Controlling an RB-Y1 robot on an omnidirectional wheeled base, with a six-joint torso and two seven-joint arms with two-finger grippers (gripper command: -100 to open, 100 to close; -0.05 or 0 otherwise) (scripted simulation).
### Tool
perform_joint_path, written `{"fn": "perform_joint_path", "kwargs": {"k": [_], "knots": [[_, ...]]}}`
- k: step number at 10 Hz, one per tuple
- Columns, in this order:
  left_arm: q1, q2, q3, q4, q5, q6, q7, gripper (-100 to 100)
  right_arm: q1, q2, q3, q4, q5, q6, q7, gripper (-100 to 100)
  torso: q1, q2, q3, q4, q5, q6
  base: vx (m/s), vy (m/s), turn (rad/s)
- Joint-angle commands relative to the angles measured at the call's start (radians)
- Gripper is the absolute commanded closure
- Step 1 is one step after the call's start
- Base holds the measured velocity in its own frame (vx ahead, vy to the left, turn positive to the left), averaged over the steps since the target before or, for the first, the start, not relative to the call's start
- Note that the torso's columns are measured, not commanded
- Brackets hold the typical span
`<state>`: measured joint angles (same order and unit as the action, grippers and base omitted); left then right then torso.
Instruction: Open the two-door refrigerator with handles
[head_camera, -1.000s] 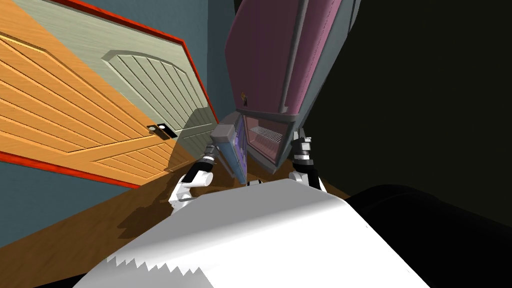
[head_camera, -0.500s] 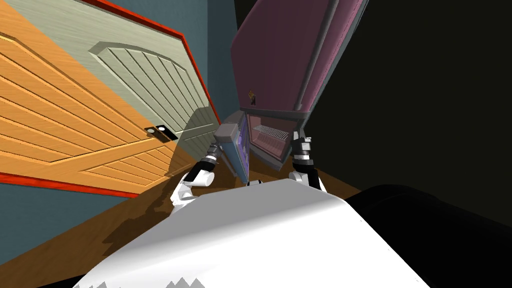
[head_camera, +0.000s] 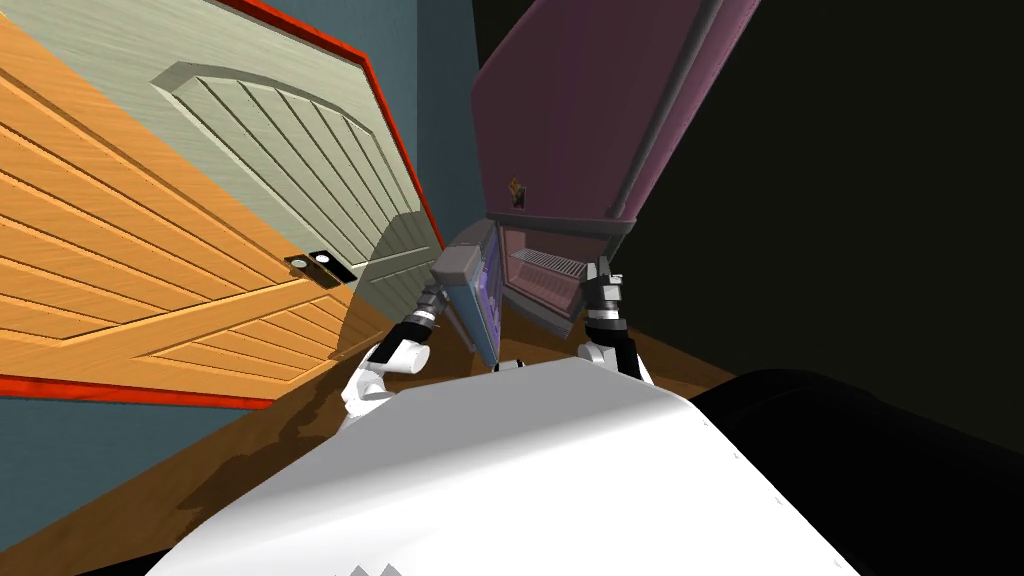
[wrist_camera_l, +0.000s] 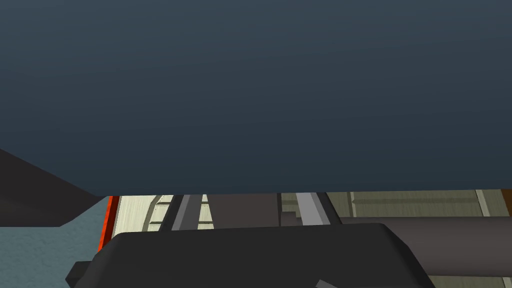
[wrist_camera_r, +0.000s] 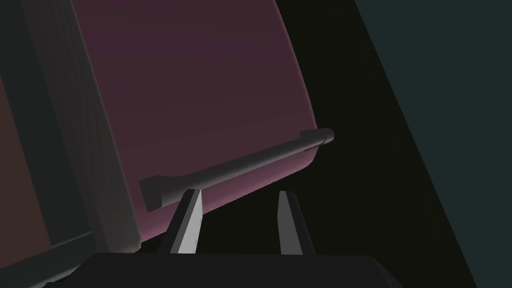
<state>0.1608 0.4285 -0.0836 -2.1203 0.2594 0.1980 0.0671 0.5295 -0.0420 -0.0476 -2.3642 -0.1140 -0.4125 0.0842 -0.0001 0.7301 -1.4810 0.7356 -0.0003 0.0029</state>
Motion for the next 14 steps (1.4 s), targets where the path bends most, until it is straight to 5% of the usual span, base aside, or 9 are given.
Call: {"fn": "perform_joint_path", "kwargs": {"k": [1,11,12,14], "knots": [[0.000,0.015,-0.019,-0.006,0.006,-0.004,0.000,100,0.000,0.000,0.000,0.000,0.000,0.000,0.000,0,0.003,-0.001,0.000,0.000,0.001,0.000,0.098,0.275,-0.056],[0.010,0.078,-0.101,-0.032,0.038,-0.025,0.007,100,0.000,0.000,0.000,0.000,0.000,0.000,0.000,0,-0.003,-0.008,-0.006,-0.003,-0.001,0.003,0.074,0.287,-0.093],[0.018,0.092,-0.085,-0.085,0.052,0.005,0.019,-100,0.000,0.000,0.000,0.000,0.000,0.000,0.000,0,-0.005,-0.007,-0.005,-0.003,-0.001,0.002,0.053,0.115,0.083],[0.024,0.107,-0.073,-0.131,0.066,0.038,0.029,-100,0.000,0.001,0.000,0.000,0.000,0.000,0.000,0,-0.017,0.006,0.003,0.004,-0.006,0.001,0.046,-0.035,0.116]]}}
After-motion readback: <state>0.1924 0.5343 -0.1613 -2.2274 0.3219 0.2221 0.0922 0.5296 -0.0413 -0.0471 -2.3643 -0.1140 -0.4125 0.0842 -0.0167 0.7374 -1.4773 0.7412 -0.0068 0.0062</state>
